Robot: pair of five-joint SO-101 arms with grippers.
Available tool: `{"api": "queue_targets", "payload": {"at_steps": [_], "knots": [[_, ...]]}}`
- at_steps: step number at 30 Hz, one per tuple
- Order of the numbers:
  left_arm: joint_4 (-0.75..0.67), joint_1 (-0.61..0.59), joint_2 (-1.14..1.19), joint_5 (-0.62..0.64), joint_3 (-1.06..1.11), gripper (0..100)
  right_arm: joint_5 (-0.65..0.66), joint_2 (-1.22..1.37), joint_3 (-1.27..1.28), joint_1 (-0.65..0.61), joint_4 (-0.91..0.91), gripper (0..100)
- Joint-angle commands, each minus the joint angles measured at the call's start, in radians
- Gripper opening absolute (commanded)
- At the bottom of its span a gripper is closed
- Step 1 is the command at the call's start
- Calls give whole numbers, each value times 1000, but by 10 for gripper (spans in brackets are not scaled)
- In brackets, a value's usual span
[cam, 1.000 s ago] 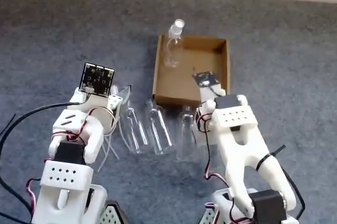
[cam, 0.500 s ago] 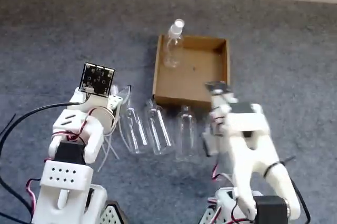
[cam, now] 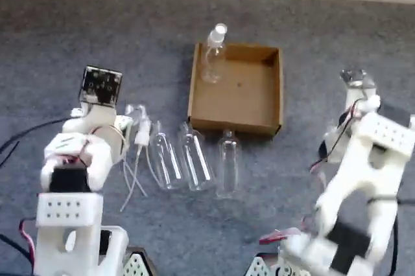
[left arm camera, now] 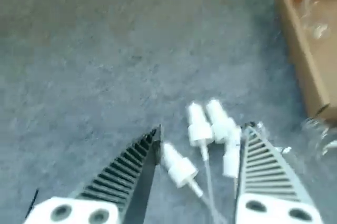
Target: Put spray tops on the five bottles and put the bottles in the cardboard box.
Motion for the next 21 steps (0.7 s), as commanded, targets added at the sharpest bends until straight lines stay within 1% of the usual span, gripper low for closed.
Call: {"api": "queue_targets", "payload": {"at_steps": [1,5,10,14,18,21], "knots": [[80,-36,193,-72,-136,222,15,257,-232,19,-21,19],[100,-41,432,-86,-254,169,15,486,-450,12,-15,22],[98,-45,653,-78,-418,165,15,650,-659,7,-1,25],[98,-44,822,26,-536,165,15,708,-734,2,64,54],[100,-31,992,80,-654,164,17,722,-774,-18,102,94],[103,-28,1118,95,-722,162,17,719,-774,-25,134,116]]}}
